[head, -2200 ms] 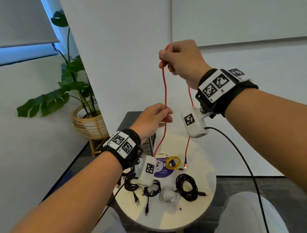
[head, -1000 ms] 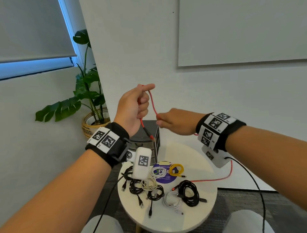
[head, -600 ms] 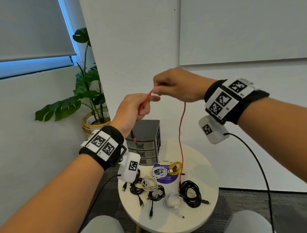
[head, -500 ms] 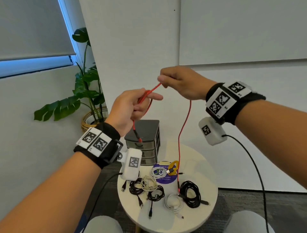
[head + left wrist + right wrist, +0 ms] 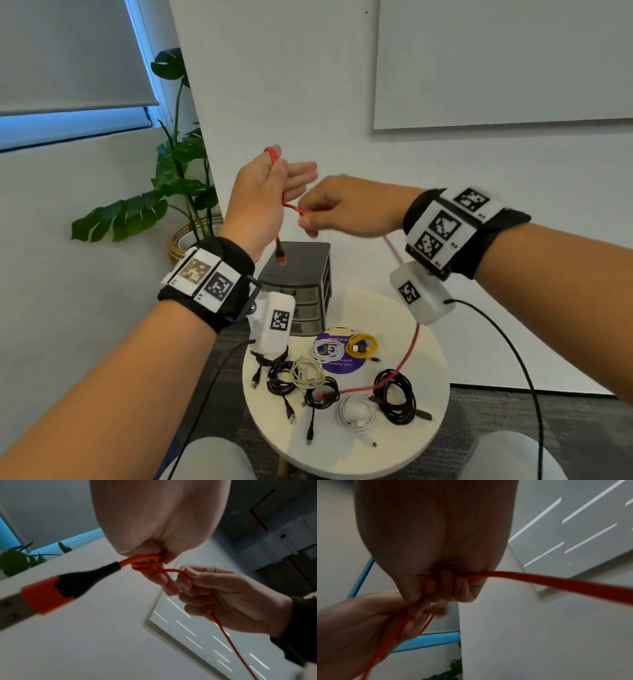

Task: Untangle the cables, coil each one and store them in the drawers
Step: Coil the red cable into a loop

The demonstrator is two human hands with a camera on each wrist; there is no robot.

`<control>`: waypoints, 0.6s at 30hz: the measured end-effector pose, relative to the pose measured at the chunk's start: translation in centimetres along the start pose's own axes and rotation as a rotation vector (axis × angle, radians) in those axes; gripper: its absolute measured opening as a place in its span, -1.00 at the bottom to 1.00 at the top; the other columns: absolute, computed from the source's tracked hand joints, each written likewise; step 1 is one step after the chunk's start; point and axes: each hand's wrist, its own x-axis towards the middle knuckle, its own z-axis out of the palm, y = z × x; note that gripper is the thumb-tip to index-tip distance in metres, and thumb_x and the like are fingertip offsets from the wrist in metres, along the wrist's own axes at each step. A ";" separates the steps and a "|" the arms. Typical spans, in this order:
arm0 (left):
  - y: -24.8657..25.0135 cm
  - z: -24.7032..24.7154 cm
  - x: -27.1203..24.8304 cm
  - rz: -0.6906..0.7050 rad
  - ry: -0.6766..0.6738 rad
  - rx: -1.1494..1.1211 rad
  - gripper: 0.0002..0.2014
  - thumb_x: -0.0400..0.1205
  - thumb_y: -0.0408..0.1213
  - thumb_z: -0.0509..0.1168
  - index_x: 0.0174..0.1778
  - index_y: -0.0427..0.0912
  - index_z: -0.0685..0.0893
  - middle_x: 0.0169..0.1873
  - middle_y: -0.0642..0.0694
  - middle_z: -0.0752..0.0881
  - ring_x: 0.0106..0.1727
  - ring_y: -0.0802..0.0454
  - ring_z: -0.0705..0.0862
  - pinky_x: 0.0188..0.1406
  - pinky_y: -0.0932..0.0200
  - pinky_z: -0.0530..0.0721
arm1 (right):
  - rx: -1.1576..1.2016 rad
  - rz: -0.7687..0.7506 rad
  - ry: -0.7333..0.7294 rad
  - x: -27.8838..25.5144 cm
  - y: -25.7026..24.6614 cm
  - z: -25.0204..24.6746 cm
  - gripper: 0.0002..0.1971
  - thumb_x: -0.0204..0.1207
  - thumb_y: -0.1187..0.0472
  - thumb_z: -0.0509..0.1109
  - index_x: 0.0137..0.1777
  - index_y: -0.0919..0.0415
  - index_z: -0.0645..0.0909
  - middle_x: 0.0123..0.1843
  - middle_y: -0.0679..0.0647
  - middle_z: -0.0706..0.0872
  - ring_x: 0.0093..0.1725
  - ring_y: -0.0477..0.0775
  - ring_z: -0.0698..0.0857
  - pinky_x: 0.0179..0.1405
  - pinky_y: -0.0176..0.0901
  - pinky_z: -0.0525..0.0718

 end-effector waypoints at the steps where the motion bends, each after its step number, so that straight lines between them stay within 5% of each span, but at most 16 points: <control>1: -0.1 -0.1 -0.1 0.008 -0.017 0.106 -0.59 0.90 -0.30 0.00 0.70 -0.24 0.32 0.03 -0.03 0.80 -0.11 0.26 0.83 -0.10 0.36 0.73 | -0.016 -0.015 0.048 0.0 0.0 -0.9 -0.71 0.76 0.10 0.30 -0.12 0.22 0.71 -0.40 -0.31 0.64 -0.37 -0.31 0.54 -0.25 -0.40 0.40; 3: -0.2 -0.1 -0.4 0.020 -0.085 0.232 -0.69 0.89 -0.27 0.01 0.47 -0.20 0.55 -0.22 -0.05 0.80 -0.41 0.13 0.71 -0.32 0.27 0.62 | -0.042 -0.035 0.161 -0.2 0.4 -2.5 -0.72 0.75 0.05 0.33 -0.12 0.21 0.69 -0.41 -0.17 0.56 -0.41 -0.24 0.48 -0.32 -0.34 0.39; 6: -0.2 -0.3 -0.7 -0.036 -0.205 0.204 -0.59 0.88 -0.25 0.02 0.19 -0.43 0.72 -0.51 -0.02 0.50 -0.50 0.09 0.35 -0.48 0.21 0.23 | -0.080 -0.013 0.291 -0.5 1.7 -3.6 -0.70 0.75 0.01 0.33 -0.16 0.18 0.58 -0.40 -0.14 0.47 -0.43 -0.22 0.44 -0.39 -0.42 0.38; 11: 0.8 -0.9 -1.3 -0.137 -0.414 -0.256 -0.54 0.87 -0.19 0.04 0.34 -0.48 0.70 -0.46 -0.02 0.16 -0.47 0.11 0.06 -0.47 0.15 -0.01 | 0.006 0.112 0.432 -1.8 4.9 -1.3 -0.63 0.84 -0.01 0.13 -0.26 0.01 0.36 -0.35 -0.09 0.44 -0.36 -0.15 0.40 -0.29 -0.28 0.37; 13: 1.0 -0.6 -1.3 -0.113 -0.381 -0.340 -0.55 0.87 -0.17 0.05 0.41 -0.46 0.64 -0.47 0.01 0.27 -0.50 0.16 0.11 -0.52 0.23 0.04 | 0.075 0.163 0.368 -2.1 5.1 1.2 -0.63 0.85 -0.01 0.08 -0.24 0.02 0.37 -0.29 -0.05 0.49 -0.27 -0.03 0.46 -0.18 -0.14 0.44; 15: 1.0 0.4 -1.3 -0.064 -0.264 -0.252 -0.60 0.87 -0.18 0.08 0.42 -0.40 0.62 -0.42 -0.01 0.57 -0.54 0.17 0.28 -0.54 0.30 0.18 | 0.134 0.157 0.257 -2.3 4.0 3.6 -0.63 0.85 0.02 0.08 -0.24 -0.03 0.41 -0.27 -0.10 0.53 -0.25 -0.12 0.53 -0.13 -0.20 0.46; 17: 0.6 1.5 -1.6 -0.038 -0.195 -0.145 -0.64 0.88 -0.21 0.09 0.49 -0.35 0.54 -0.07 -0.07 0.85 -0.42 0.13 0.68 -0.40 0.34 0.54 | 0.151 0.121 0.175 -2.4 2.7 5.1 -0.65 0.85 0.04 0.11 -0.23 -0.11 0.46 -0.25 -0.16 0.58 -0.27 -0.31 0.58 -0.17 -0.42 0.44; 18: 0.2 1.8 -1.7 -0.042 -0.183 -0.122 -0.63 0.88 -0.23 0.08 0.57 -0.33 0.46 0.14 -0.11 0.84 -0.18 0.11 0.83 -0.20 0.32 0.70 | 0.136 0.103 0.142 -2.4 2.3 5.3 -0.65 0.84 0.04 0.12 -0.22 -0.06 0.52 -0.25 -0.13 0.61 -0.27 -0.30 0.59 -0.20 -0.44 0.45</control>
